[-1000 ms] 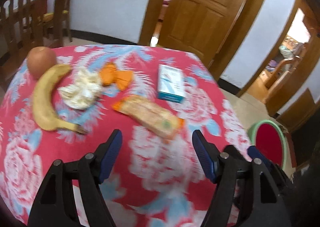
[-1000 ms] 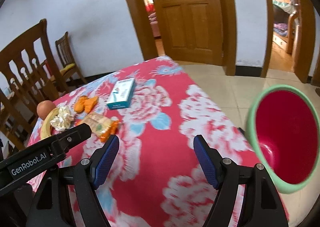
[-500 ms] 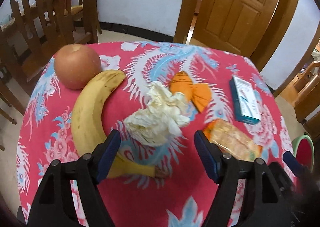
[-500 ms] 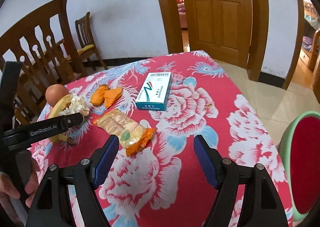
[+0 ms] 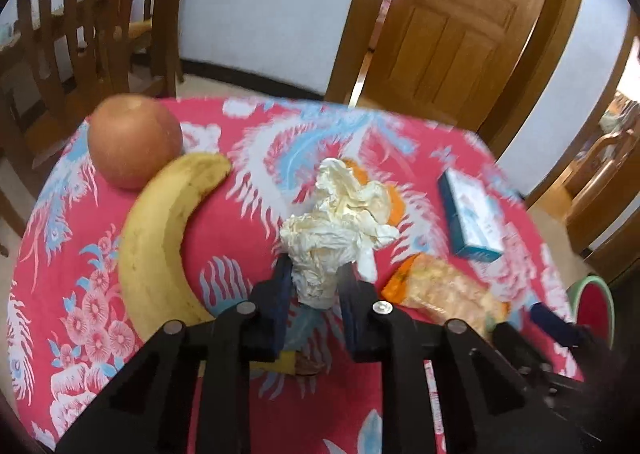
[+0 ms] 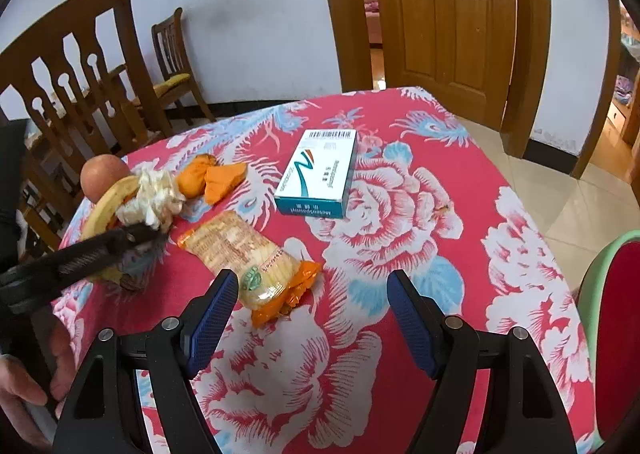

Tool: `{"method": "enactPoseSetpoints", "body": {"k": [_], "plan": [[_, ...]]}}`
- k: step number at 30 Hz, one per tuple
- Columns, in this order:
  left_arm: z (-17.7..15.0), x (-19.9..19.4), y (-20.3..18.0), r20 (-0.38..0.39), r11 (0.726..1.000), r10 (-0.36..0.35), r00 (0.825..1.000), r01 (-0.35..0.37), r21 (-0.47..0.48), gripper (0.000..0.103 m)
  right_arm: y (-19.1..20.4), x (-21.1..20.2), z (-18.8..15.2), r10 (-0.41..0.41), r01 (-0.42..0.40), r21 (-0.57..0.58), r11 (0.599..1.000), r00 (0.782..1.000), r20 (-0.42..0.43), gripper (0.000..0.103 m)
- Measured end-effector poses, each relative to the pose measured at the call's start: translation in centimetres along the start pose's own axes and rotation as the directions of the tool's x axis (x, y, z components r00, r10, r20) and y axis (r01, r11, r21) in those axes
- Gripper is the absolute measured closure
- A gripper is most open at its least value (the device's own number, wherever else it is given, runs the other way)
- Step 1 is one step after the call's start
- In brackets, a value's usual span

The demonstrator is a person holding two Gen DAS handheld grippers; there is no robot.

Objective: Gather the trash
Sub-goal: 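Grasp the crumpled white paper with the left tool while the right approaches the snack bar, then grasp the wrapped snack bar packet with the right tool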

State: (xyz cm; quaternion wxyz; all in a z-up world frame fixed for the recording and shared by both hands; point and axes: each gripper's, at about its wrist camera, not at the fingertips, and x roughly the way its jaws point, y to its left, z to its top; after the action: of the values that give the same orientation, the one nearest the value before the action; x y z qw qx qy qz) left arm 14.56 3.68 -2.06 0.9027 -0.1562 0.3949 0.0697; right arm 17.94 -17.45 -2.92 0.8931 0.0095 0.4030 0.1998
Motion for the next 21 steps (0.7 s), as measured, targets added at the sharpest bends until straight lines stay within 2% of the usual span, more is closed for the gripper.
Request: {"method": "enactPoseSetpoints", "body": {"k": [4,10,15,17,18,21], "plan": [[-0.2,-1.4,0.3,0.049,0.998,-0.057,0.997,0.058,-0.006,0.081,0.7,0.5,0.0,-0.001,0.001,-0.024,1.0,1.0,-0.002,0.025],[-0.4,-0.5,0.7,0.015,0.997,-0.077,0.997,0.078,-0.029,0.081,2.7,1.1,0.0,-0.012,0.014,-0.127,0.992,1.0,0.01,0.025],[-0.5,-0.4,0.6,0.012,0.995,-0.096,0.995,0.096,-0.031,0.082,4.4,2.6,0.1,-0.019,0.009,-0.216,0.976,0.999,-0.047,0.025],[-0.7,-0.5,0.7,0.011,0.994,-0.099,0.995,0.099,-0.035,0.081,4.7,3.1,0.1,-0.051,0.035,-0.23,0.973,0.996,-0.067,0.032],[-0.7,-0.5,0.7,0.01,0.994,-0.099,0.995,0.1,-0.039,0.081,4.8,2.9,0.0,-0.054,0.04,-0.232,0.972,0.997,-0.054,0.043],[-0.8,-0.5,0.9,0.01,0.993,-0.104,0.995,0.104,-0.048,0.081,5.2,2.4,-0.2,-0.072,0.064,-0.253,0.965,0.997,-0.023,0.051]]}}
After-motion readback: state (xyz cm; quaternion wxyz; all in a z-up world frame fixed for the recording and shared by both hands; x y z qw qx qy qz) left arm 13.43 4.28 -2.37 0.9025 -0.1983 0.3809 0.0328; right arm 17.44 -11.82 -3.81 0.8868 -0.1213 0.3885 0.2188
